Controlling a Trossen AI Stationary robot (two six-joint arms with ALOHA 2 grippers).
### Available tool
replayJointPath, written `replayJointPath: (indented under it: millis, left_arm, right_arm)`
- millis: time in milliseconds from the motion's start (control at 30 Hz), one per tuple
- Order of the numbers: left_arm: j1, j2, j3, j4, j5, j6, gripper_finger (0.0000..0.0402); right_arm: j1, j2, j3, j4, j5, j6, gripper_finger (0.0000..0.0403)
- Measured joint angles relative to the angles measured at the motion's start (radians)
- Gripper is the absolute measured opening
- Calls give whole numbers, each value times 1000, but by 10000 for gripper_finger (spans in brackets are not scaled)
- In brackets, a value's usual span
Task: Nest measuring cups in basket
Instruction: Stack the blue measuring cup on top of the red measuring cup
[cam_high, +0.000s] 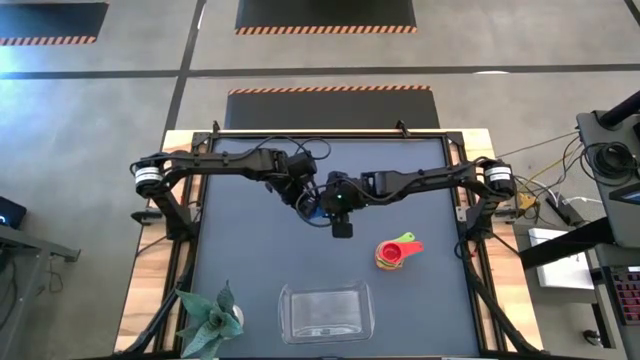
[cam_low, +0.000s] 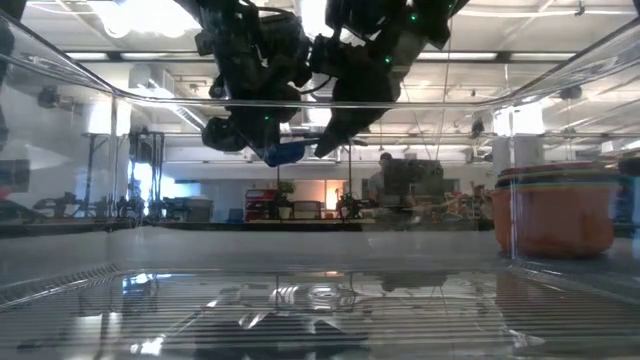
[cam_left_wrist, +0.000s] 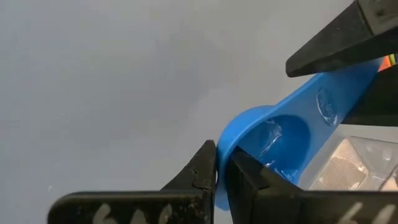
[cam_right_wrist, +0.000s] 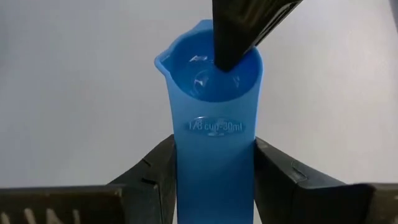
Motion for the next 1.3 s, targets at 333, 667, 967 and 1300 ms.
replayJointPath:
  millis: [333,667,967,1300]
  left_arm:
    - [-1,-3,0,7,18,31,25]
    - [1,-82,0,-14,16,92,129]
    - [4,-245,0,20,-55,206,164]
    - [4,-535,-200,275,-123,227,164]
  right_arm:
    - [2,0,9,-47,-1,40,143]
    - [-2,-33,14,-182,9,60,143]
    - [-1,-117,-19,-253,-1,90,143]
    - [11,-373,-194,-269,-55,111,143]
